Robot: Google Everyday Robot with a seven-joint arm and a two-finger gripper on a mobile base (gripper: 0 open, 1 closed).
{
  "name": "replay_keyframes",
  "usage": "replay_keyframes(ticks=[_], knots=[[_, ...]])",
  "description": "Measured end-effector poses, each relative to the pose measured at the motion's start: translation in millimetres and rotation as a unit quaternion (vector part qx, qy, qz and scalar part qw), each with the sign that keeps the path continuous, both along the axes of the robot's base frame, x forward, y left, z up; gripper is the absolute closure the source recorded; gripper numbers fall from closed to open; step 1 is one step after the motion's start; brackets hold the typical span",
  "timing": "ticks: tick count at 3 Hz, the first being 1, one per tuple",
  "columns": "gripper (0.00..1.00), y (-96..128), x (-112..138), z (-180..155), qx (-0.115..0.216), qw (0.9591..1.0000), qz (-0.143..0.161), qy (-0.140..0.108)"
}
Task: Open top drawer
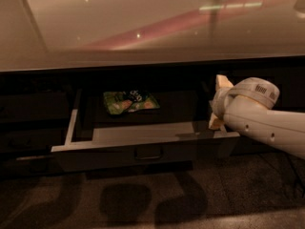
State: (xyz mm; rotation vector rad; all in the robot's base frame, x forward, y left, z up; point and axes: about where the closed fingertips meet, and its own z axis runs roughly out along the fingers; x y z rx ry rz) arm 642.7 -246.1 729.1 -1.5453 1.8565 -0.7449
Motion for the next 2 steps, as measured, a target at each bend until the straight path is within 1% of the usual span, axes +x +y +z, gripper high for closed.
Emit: replay_keyframes(ticks=[1, 2], knots=[[0.0, 36, -7, -13, -0.028, 0.9995, 0.014, 0.005], [0.0, 61, -9, -24, -0.082, 0.9951, 0.053, -0.011]])
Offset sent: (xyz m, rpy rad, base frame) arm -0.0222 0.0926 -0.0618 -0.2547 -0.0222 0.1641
